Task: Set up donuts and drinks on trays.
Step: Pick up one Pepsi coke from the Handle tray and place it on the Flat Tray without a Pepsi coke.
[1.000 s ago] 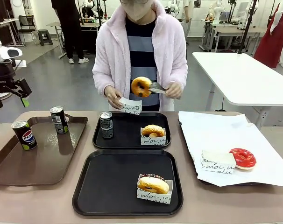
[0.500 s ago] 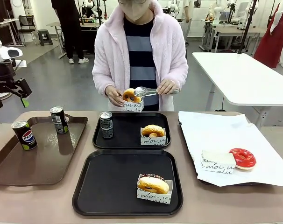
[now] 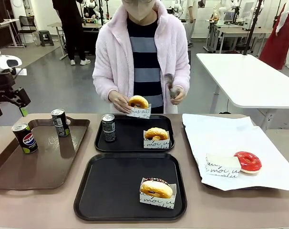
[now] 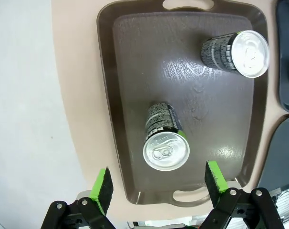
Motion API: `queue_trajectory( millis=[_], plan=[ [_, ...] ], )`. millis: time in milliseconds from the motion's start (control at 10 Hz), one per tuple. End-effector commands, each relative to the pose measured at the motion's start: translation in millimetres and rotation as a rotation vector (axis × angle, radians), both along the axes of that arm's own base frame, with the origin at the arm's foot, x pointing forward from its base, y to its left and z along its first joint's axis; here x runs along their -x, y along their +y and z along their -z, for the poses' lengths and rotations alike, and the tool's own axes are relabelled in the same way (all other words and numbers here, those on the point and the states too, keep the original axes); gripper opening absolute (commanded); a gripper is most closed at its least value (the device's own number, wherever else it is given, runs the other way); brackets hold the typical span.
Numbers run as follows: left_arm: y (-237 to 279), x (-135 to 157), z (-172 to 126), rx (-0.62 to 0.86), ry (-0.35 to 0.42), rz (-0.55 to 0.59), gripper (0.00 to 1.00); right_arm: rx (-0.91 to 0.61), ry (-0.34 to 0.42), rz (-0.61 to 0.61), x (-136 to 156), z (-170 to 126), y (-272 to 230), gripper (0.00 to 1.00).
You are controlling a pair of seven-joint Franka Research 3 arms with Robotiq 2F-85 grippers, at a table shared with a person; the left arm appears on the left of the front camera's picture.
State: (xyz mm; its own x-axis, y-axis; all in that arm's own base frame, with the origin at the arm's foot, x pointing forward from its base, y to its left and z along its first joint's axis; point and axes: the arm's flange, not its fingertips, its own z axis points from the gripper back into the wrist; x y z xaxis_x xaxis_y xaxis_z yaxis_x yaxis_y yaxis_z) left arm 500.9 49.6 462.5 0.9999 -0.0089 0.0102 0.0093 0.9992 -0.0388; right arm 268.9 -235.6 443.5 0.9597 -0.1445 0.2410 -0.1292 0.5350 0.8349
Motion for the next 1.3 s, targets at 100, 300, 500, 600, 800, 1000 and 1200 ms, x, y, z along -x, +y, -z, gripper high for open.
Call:
queue_trajectory(
  millis=[100, 300, 500, 600, 800, 1000, 1200],
  plan=[
    [11, 7, 23, 0.024, -0.025, 0.013, 1.00, -0.012, -0.014, -0.003, -1, -1, 0, 1.00],
    [8, 1, 33, 0.071, -0.036, 0.015, 1.00, -0.012, -0.014, -0.003, -1, -1, 0, 1.00],
    [2, 0, 38, 0.065, -0.015, 0.024, 1.00, -0.012, -0.014, -0.003, -1, -1, 0, 1.00],
    [1, 4, 44, 0.058, -0.019, 0.031, 1.00, -0.012, -0.014, -0.003, -1, -1, 0, 1.00],
    [-1, 4, 53, 0.046, -0.034, 0.047, 1.00, -0.012, -0.014, -0.003, -1, -1, 0, 1.00],
    [-3, 3, 63, 0.065, -0.048, 0.066, 1.00, -0.012, -0.014, -0.003, -1, -1, 0, 1.00],
    [-6, 3, 71, 0.051, -0.054, 0.074, 1.00, -0.012, -0.014, -0.003, -1, -1, 0, 1.00]
  ],
)
